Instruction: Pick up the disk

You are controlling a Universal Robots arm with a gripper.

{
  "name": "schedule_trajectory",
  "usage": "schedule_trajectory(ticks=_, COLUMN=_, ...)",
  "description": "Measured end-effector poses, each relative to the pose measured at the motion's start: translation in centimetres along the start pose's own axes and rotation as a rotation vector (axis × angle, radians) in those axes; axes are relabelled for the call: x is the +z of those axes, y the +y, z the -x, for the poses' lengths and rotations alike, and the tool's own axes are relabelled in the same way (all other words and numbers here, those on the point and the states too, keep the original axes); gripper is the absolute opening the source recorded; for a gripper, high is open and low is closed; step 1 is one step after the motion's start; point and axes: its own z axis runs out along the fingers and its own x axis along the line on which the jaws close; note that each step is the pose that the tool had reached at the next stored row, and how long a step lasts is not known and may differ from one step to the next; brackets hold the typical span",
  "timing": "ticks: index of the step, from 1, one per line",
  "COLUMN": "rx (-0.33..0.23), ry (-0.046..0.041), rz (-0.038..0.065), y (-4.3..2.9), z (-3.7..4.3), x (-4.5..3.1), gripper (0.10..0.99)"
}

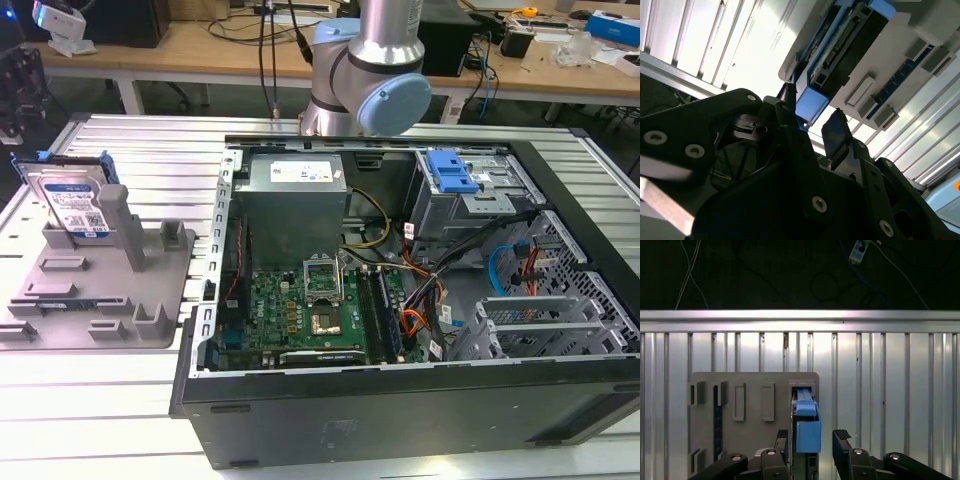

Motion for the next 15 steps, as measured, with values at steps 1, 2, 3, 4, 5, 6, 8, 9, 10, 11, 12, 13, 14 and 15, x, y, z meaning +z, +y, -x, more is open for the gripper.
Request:
schedule_trajectory(ticks=1, rx=0.000, ry=-0.0001, rz=0.000, y=-0.03, z=0.00, x=0.10, gripper=0.482)
schedule_trajectory(ticks=2, rx=0.000, ry=0.0000, rz=0.000, y=-0.06, z=0.00, x=0.19, gripper=0.482)
schedule_trajectory(ticks=3, rx=0.000, ry=0.0000, rz=0.000, y=-0.08, z=-0.01, x=0.34, gripper=0.482)
schedule_trajectory(ticks=4, rx=0.000, ry=-0.0001, rz=0.000, y=-0.09, z=-0.02, x=0.49, gripper=0.482)
schedule_trajectory(ticks=5, rx=0.001, ry=0.0000, rz=0.000, y=-0.10, z=-0.02, x=0.62, gripper=0.482)
schedule_trajectory(ticks=6, rx=0.001, ry=0.0003, rz=0.000, y=-0.10, z=-0.03, x=0.83, gripper=0.482)
schedule_trajectory(ticks=8, rx=0.001, ry=0.0014, rz=0.000, y=-0.11, z=-0.05, x=1.22, gripper=0.482)
schedule_trajectory(ticks=9, rx=0.001, ry=0.0020, rz=0.000, y=-0.12, z=-0.09, x=1.43, gripper=0.482)
schedule_trajectory(ticks=10, rx=0.002, ry=0.0029, rz=0.000, y=-0.12, z=-0.14, x=1.76, gripper=0.482)
schedule_trajectory(ticks=11, rx=0.002, ry=0.0035, rz=0.000, y=-0.13, z=-0.16, x=2.01, gripper=0.482)
schedule_trajectory(ticks=12, rx=0.002, ry=0.0037, rz=0.000, y=-0.13, z=-0.16, x=2.13, gripper=0.482)
schedule_trajectory(ticks=13, rx=0.002, ry=0.0039, rz=0.000, y=-0.14, z=-0.15, x=2.31, gripper=0.482)
schedule_trajectory(ticks=14, rx=0.002, ry=0.0040, rz=0.000, y=-0.14, z=-0.15, x=2.46, gripper=0.482)
schedule_trajectory(ticks=15, rx=0.002, ry=0.0040, rz=0.000, y=-0.14, z=-0.15, x=2.58, gripper=0.482)
